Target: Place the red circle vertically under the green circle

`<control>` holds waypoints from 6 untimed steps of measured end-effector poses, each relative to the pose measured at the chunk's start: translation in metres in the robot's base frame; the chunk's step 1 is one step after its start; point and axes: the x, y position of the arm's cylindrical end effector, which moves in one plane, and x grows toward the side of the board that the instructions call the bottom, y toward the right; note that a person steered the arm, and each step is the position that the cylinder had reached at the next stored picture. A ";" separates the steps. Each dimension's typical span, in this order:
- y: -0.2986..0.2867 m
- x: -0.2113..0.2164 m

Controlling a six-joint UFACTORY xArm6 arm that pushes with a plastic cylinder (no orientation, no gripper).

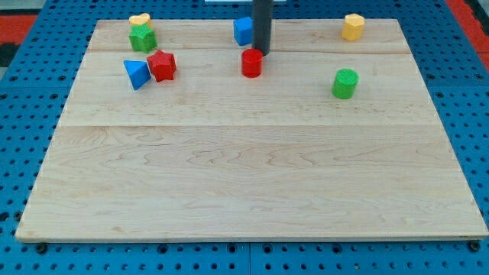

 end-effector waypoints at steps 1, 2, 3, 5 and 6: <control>0.010 0.030; -0.010 0.034; -0.028 0.024; 0.003 0.090; -0.018 0.088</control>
